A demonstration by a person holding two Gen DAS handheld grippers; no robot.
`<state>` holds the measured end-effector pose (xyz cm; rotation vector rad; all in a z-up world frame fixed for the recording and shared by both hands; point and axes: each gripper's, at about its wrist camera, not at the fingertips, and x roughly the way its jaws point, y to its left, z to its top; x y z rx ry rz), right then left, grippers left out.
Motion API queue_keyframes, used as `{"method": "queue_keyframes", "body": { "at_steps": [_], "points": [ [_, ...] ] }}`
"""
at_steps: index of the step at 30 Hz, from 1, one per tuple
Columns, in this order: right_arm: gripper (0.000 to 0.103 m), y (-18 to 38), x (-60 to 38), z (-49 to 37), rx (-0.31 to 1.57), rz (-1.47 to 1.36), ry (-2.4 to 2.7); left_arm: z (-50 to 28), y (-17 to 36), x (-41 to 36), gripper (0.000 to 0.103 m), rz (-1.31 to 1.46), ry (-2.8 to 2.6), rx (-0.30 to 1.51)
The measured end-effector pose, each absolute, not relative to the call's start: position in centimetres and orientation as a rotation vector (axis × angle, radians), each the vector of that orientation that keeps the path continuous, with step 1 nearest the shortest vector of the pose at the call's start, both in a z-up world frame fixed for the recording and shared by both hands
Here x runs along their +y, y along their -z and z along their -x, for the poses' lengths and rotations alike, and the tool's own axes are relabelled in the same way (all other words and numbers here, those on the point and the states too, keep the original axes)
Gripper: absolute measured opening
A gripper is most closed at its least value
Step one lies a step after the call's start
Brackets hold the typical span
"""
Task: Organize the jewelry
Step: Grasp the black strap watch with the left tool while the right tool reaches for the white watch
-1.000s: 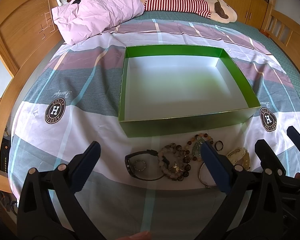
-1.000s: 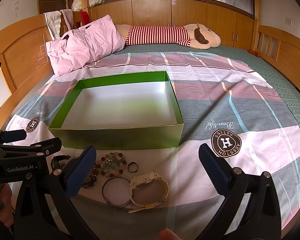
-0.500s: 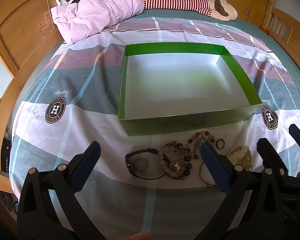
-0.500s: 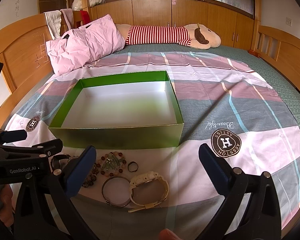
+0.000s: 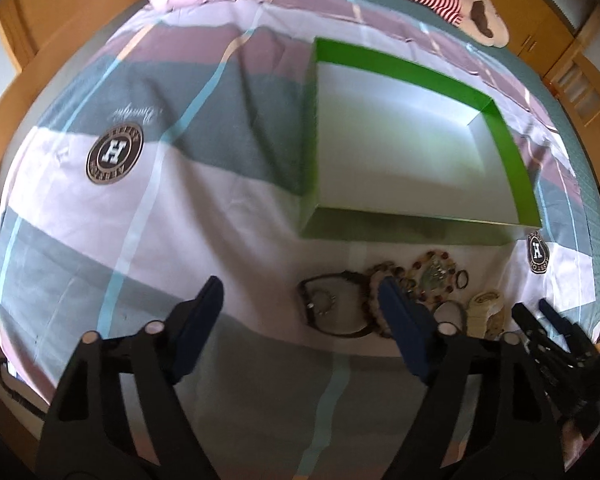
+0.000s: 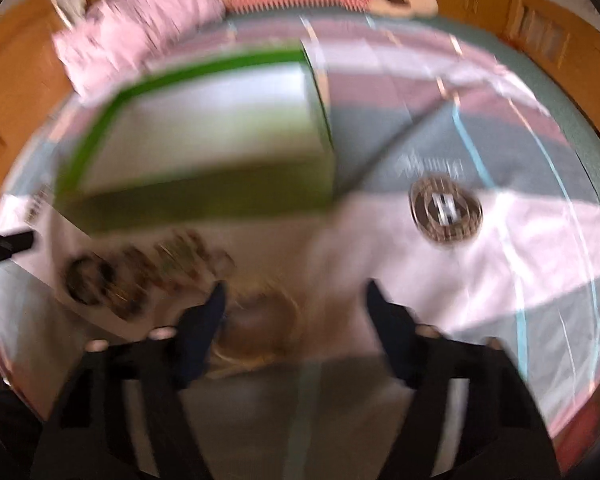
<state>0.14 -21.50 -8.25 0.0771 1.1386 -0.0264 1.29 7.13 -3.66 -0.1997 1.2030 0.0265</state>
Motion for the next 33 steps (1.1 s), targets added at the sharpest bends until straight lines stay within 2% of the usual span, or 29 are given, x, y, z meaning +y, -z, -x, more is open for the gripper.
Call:
{"method": "queue_keyframes", "body": {
  "at_steps": [1, 7, 12, 14, 15, 16, 17, 18, 19, 27, 33],
  "points": [
    [0.053, 8.9, -22.0, -0.2, 1.173, -0.100, 0.030, -1.4, 3.9, 7.2, 0.072, 0.203, -0.029, 1.213],
    [0.051, 10.8, -21.1, 0.1, 1.221, -0.060, -0.009, -1.7, 6.0, 6.2, 0.072, 0.182, 0.019, 1.308],
    [0.041, 11.7, -20.6, -0.2, 1.214, -0.037, -0.017, -2.3, 8.6, 5.3, 0.072, 0.140, -0.021, 1.372],
    [0.032, 11.7, -20.5, -0.2, 1.205, -0.032, -0.021, -2.6, 9.6, 5.6, 0.067, 0.164, -0.032, 1.395],
    [0.030, 11.7, -20.5, -0.2, 1.198, -0.037, -0.030, -2.8, 10.2, 5.9, 0.057, 0.184, -0.038, 1.409],
    [0.018, 11.6, -20.4, -0.3, 1.193, -0.043, -0.041, -3.0, 10.7, 6.1, 0.046, 0.198, -0.047, 1.419],
    [0.015, 11.5, -20.3, -0.2, 1.188, -0.044, -0.042, -3.0, 10.8, 6.2, 0.043, 0.202, -0.053, 1.414],
    [0.013, 11.4, -20.5, -0.1, 1.181, -0.050, -0.043, -2.9, 10.6, 6.3, 0.027, 0.212, -0.051, 1.394],
    [0.006, 11.0, -20.5, -0.3, 1.178, -0.060, -0.046, -2.9, 10.2, 6.4, 0.011, 0.231, -0.030, 1.381],
    [0.006, 8.1, -21.6, 0.3, 1.086, -0.146, -0.097, -2.2, 7.6, 6.7, 0.011, 0.307, 0.057, 1.331],
    [0.006, 7.4, -20.3, 0.8, 1.061, -0.133, -0.132, -1.8, 4.9, 6.9, 0.014, 0.346, 0.144, 1.286]
  ]
}}
